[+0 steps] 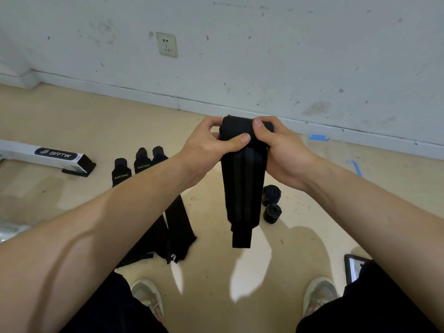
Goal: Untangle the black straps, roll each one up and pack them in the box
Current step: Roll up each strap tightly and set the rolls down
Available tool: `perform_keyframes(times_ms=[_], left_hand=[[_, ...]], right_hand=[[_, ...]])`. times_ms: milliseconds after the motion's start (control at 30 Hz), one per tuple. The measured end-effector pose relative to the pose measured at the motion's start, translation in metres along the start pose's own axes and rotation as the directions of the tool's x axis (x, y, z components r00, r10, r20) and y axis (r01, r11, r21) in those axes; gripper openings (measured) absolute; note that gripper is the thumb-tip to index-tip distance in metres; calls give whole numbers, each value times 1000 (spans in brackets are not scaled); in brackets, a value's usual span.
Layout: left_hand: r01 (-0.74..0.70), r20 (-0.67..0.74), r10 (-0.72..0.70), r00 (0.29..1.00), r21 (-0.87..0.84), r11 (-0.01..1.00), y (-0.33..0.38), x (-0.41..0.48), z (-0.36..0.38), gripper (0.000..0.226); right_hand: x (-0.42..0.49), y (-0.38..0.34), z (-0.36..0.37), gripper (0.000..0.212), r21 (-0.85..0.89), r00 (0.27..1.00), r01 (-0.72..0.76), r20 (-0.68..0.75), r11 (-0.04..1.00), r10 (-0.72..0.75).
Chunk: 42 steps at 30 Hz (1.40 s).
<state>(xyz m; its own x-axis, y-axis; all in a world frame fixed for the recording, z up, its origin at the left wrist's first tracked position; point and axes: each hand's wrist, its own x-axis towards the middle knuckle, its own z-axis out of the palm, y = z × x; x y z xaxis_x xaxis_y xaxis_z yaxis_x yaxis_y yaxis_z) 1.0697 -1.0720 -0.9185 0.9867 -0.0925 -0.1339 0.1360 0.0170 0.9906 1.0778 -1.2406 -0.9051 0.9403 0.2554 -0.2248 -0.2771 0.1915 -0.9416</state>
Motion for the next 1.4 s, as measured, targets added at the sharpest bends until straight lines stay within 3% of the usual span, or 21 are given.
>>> perform_keyframes(times_ms=[167, 333, 400, 567, 667, 800, 933, 1200, 1400], left_hand=[[63, 103, -76, 992, 117, 991, 3, -2, 2, 62], [31, 48, -35, 998, 75, 997, 2, 0, 2, 64], [22, 16, -23, 1000, 53, 998, 2, 0, 2, 65], [-7, -51, 6, 999, -37, 999, 1, -1, 3, 64], [-12, -104, -3, 995, -139, 990, 0, 1, 6, 67], [-17, -184, -13, 983, -157, 988, -3, 0, 10, 75], [-47, -252, 42, 967, -12, 999, -10, -4, 15, 38], [-170, -112, 195, 974, 198, 965, -5, -7, 19, 42], [-161, -90, 179, 980, 174, 971, -7, -8, 16, 45]], right_hand=[[-1, 1, 0, 27, -50, 999, 41, -10, 998, -42], [0, 0, -3, 32, -36, 999, 45, 15, 998, -44], [0, -3, -6, 35, -27, 1000, -10, 20, 1000, 11], [0, 3, -8, 49, -244, 986, -144, 48, 959, 161], [-2, 8, 2, 44, -173, 991, -115, 49, 978, 125], [-10, 13, 13, 51, -33, 976, -64, 208, 997, 69], [-13, 14, 12, 63, -20, 959, -69, 274, 997, 72], [-5, 13, 8, 62, -2, 994, -102, 35, 995, 102], [-3, 10, 4, 47, -27, 999, -31, -25, 999, 31]])
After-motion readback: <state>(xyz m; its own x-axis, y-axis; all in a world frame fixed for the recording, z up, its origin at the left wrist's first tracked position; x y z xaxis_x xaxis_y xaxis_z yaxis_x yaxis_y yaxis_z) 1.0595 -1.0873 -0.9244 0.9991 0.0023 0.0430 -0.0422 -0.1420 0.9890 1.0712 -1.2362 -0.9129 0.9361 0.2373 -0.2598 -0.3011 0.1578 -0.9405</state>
